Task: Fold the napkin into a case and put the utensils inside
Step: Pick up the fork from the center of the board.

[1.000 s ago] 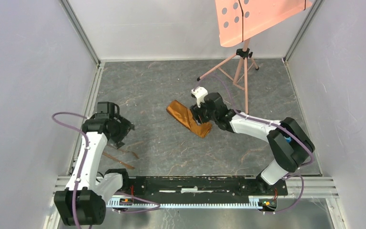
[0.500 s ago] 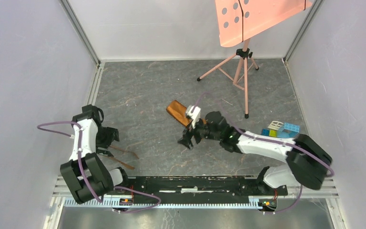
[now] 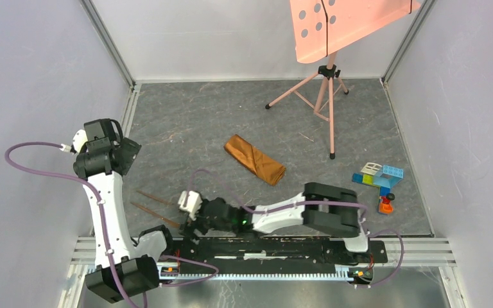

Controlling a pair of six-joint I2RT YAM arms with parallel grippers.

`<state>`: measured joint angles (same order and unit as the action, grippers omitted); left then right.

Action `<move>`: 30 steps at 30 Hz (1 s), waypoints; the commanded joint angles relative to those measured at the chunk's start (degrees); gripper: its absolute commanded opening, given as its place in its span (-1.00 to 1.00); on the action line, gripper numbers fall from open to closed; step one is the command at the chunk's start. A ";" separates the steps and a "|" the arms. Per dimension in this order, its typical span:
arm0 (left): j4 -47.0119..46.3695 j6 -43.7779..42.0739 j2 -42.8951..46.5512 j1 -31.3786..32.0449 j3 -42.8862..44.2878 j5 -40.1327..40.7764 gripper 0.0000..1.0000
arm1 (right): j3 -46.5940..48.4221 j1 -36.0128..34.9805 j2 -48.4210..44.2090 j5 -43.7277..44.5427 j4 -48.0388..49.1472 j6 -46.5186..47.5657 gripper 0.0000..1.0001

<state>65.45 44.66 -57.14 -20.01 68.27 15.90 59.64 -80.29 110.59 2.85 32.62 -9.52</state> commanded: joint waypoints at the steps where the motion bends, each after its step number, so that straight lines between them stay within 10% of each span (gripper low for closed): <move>1: -0.76 -4.22 -0.71 3.09 3.71 -1.28 1.00 | 10.26 -2.63 7.58 15.49 -3.13 3.38 0.70; 17: -1.19 -7.00 -1.52 12.23 8.82 2.96 1.00 | 23.72 -2.41 21.11 25.30 -7.83 7.83 -0.02; 21: -1.85 -8.49 -1.88 12.82 8.92 2.00 1.00 | 24.48 -1.65 21.59 25.56 -6.87 6.49 -0.57; 23: -3.12 -10.55 -2.00 13.10 8.73 -0.42 1.00 | 22.63 -0.74 19.71 24.94 -5.80 5.10 -1.00; 30: -12.24 -18.52 -1.99 13.28 6.30 -22.59 1.00 | 10.89 11.60 0.11 3.21 -13.69 -8.69 -1.00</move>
<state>61.89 33.50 -59.09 -6.98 75.46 9.52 75.33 -77.78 125.23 19.75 23.35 -7.92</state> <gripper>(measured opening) 0.996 0.010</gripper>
